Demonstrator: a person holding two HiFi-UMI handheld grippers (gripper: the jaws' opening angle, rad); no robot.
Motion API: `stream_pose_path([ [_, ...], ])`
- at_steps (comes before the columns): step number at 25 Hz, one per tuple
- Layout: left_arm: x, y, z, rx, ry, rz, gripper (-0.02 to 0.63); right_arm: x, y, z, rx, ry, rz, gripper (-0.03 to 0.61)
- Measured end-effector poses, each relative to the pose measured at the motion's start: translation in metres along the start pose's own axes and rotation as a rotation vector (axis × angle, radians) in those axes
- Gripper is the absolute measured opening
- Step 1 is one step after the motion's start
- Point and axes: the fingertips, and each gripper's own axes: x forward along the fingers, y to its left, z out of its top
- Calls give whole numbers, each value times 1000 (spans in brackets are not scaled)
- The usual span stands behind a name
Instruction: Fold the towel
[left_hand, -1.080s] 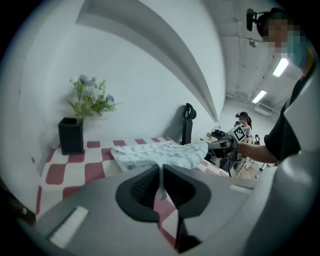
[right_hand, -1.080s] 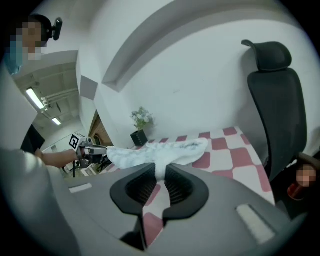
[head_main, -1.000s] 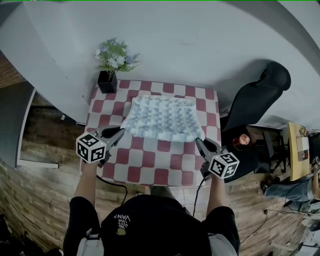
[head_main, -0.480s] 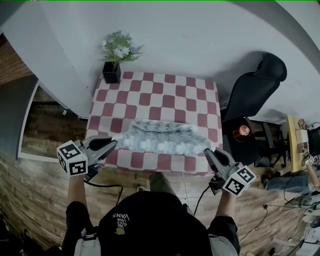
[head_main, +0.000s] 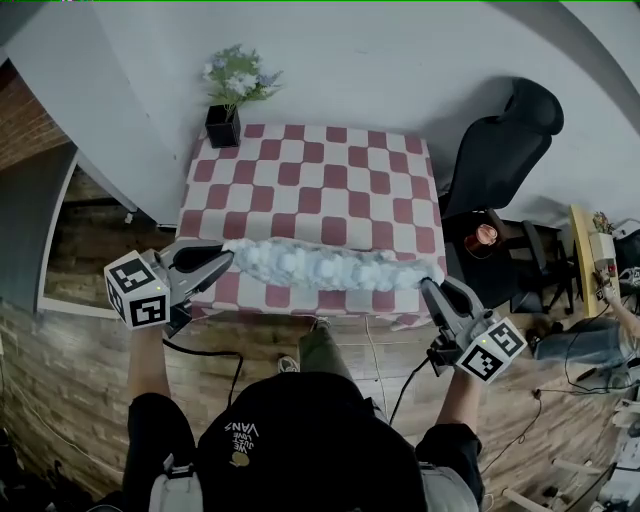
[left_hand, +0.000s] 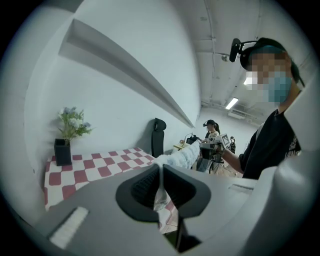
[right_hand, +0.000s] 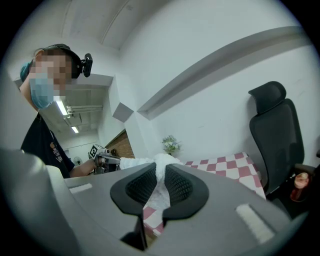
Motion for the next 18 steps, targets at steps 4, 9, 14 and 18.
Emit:
stream_pose_path([
  [4, -7, -17, -3, 26, 11, -30, 25, -19, 15, -7, 0, -7, -3, 52],
  [9, -11, -25, -31, -22, 71, -78, 25, -29, 18, -32, 44, 63, -19, 52],
  [14, -16, -45, -82, -101, 162, -119, 25, -43, 20, -78, 135, 136, -51, 52],
  [18, -12, -48, -112, -159, 235, -160, 25, -49, 13, -111, 219, 189, -84, 52],
])
